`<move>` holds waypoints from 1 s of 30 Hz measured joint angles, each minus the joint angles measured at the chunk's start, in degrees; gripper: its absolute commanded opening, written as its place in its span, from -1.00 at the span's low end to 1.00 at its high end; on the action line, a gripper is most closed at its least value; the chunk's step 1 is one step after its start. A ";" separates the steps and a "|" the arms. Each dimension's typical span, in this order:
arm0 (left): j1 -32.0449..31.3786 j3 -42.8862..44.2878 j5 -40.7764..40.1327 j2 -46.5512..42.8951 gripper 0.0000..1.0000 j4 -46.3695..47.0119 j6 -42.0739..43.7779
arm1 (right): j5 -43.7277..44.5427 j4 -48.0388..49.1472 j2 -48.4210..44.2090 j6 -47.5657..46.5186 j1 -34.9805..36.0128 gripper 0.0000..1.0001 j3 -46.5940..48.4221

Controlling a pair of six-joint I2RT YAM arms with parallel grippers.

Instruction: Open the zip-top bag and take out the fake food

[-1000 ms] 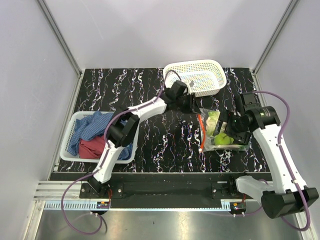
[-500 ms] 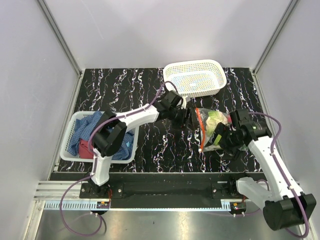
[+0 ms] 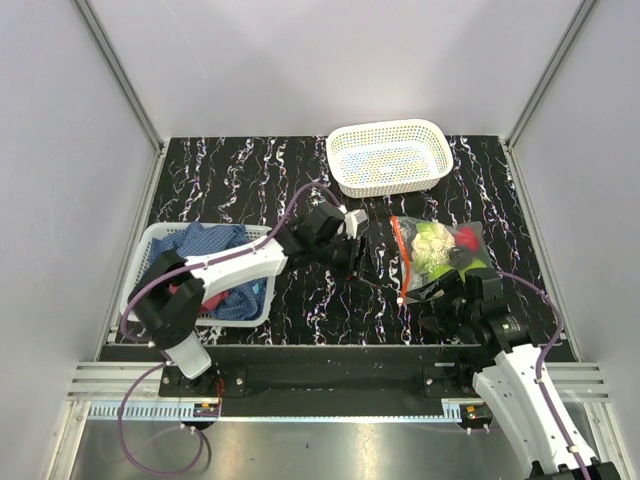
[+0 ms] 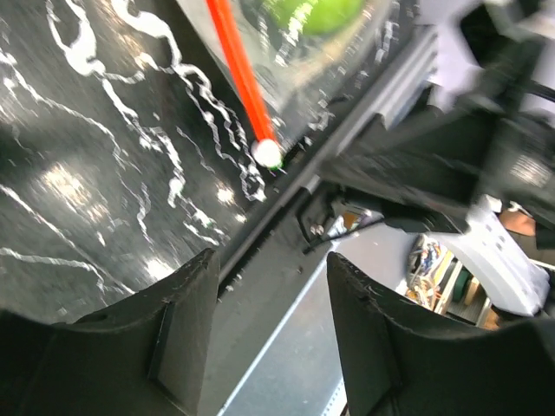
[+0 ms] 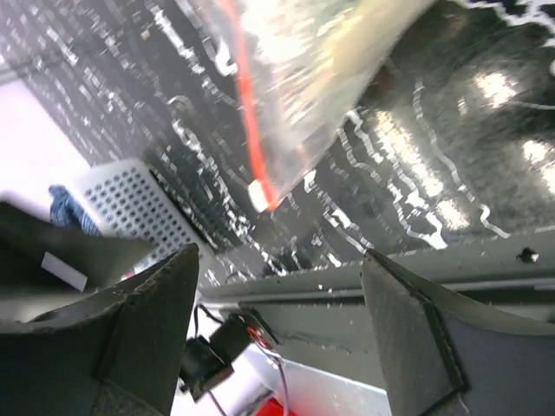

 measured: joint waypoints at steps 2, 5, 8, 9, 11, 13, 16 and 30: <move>-0.22 -2.27 0.24 -2.67 0.12 1.18 -1.03 | 0.42 1.75 -0.02 1.53 0.00 0.57 -2.21; -0.83 -4.31 0.66 -4.79 0.12 2.60 -2.23 | 1.33 2.93 0.33 2.71 0.00 0.50 -3.21; -1.36 -4.83 0.87 -5.14 0.13 3.45 -3.04 | 2.40 4.72 0.74 3.96 0.00 0.49 -3.26; -1.62 -4.96 0.92 -5.14 0.13 3.85 -3.39 | 2.64 5.42 0.87 4.52 -0.02 0.48 -3.43; -1.99 -5.05 1.01 -5.14 0.13 4.26 -3.89 | 3.08 6.73 1.73 5.38 -0.04 0.43 -4.11; -2.27 -5.05 1.18 -5.14 0.12 4.81 -4.22 | 3.41 7.50 3.02 5.77 -0.04 0.37 -4.59; -2.36 -5.05 1.53 -5.14 0.13 5.73 -4.63 | 3.56 8.50 5.51 6.10 -0.04 0.29 -4.72; -2.36 -1.40 3.65 0.33 0.13 3.76 -5.51 | 5.05 14.62 11.67 6.21 -0.04 -0.62 -5.49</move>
